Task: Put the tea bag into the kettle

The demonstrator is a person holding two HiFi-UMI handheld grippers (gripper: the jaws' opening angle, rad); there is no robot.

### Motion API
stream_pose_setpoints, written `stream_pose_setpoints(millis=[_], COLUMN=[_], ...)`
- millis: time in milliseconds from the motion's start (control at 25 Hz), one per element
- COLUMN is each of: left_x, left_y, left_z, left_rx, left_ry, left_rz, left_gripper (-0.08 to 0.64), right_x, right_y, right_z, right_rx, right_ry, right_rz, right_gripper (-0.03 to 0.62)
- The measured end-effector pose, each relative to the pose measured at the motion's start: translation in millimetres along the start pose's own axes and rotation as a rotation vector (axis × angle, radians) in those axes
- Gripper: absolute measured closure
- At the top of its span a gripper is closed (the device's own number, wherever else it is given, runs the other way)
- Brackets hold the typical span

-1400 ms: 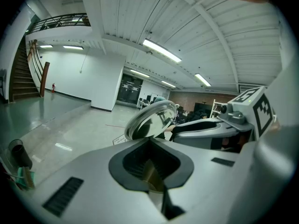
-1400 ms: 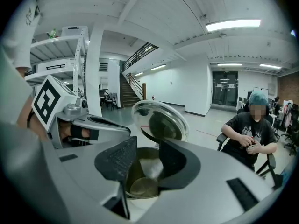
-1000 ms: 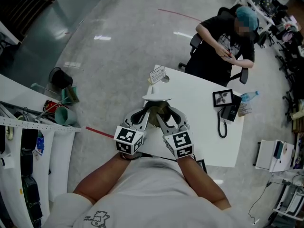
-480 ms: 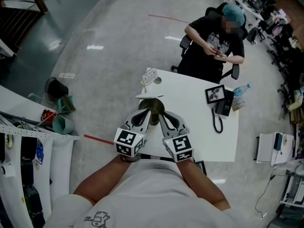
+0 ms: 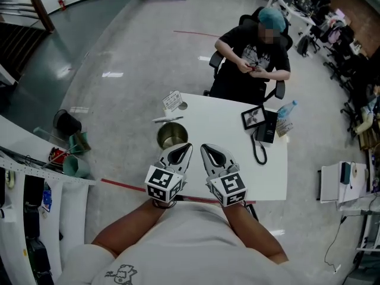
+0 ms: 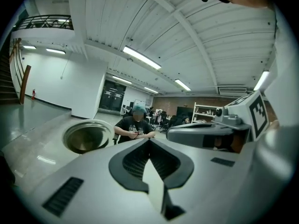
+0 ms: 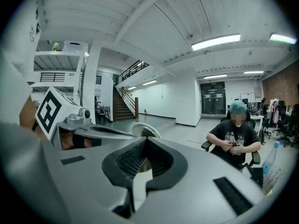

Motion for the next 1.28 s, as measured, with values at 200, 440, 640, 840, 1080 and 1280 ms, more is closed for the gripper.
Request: stream_pose_setpoints(millis=[200, 440, 640, 840, 1080, 1280], left_x=[1, 4, 26, 58, 83, 87], left_y=[-2, -15, -21, -38, -48, -52], left_z=[-70, -148, -210, -251, -283, -296], left_rx=[-0.01, -0.013, -0.028, -0.039, -0.056, -0.064], left_ry=[-0.015, -0.03, -0.041, -0.013, 0.013, 0.013], left_rz=[-0.035, -0.058, -0.077, -0.068, -0.06, -0.068], left_gripper=[0.551, 0.551, 0.551, 0.551, 0.551, 0.551], right_x=[71, 153, 216, 260, 290, 305], right_y=[-4, -26, -39, -54, -66, -69], right_z=[-4, -13, -2, 21, 40, 41], right_rx=[0.055, 0.043, 0.03, 0.025, 0.007, 0.006], right_ry=[-0.017, -0.028, -0.025, 0.018, 0.041, 0.029], right_rz=[-0.041, -0.062, -0.079, -0.084, -0.095, -0.107], right_gripper=[0.58, 0.58, 0.58, 0.581, 0.581, 0.58])
Point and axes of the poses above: the fingertips, and each gripper's own axes: x backward along the fingers, z to its left, y out of its top, the point moved 4 cm from there along x, backward along the fingers, and after that the axes turned 11 degrees about y, right-handed, at the moved point
